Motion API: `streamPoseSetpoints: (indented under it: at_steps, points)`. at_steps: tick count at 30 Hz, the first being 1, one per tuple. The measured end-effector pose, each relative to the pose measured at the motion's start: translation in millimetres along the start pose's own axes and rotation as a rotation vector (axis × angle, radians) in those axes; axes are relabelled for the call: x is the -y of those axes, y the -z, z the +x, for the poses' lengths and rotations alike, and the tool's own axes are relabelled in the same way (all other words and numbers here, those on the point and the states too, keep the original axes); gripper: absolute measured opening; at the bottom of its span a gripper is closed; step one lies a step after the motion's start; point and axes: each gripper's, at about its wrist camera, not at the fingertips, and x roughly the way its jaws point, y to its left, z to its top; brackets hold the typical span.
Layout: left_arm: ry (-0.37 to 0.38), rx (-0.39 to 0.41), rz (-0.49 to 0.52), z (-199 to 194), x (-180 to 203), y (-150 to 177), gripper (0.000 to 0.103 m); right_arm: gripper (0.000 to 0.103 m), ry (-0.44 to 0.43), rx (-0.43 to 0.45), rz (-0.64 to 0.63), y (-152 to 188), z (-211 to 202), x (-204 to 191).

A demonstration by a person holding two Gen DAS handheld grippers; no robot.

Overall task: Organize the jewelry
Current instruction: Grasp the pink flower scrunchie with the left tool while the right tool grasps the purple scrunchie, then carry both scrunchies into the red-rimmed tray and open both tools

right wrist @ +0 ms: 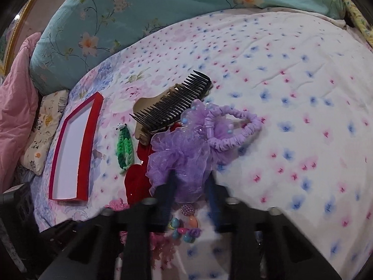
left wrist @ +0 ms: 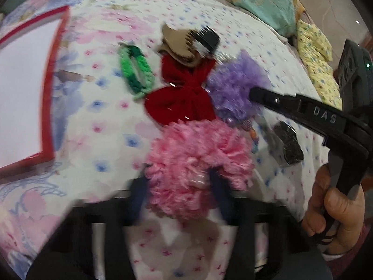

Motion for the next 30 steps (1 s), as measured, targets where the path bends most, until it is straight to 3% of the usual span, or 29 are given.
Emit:
streamPoseSetpoints:
  at_steps: [4, 14, 19, 30]
  points:
    - [0.022, 0.018, 0.020, -11.6, 2.3, 4.8, 0.017, 0.010, -0.040, 0.028, -0.012, 0.2, -10.8, -1.5]
    - [-0.025, 0.107, -0.038, -71.8, -36.8, 13.8, 0.015, 0.009, -0.137, 0.073, -0.034, 8.6, -46.5, -26.0]
    - [-0.059, 0.174, -0.109, -99.4, -66.5, 16.1, 0.015, 0.009, -0.202, 0.063, -0.075, 11.7, -47.2, -56.7]
    - [-0.145, 0.242, -0.238, -140.2, -131.9, 30.5, 0.015, 0.009, -0.329, -0.009, -0.168, 13.9, -17.0, -139.4]
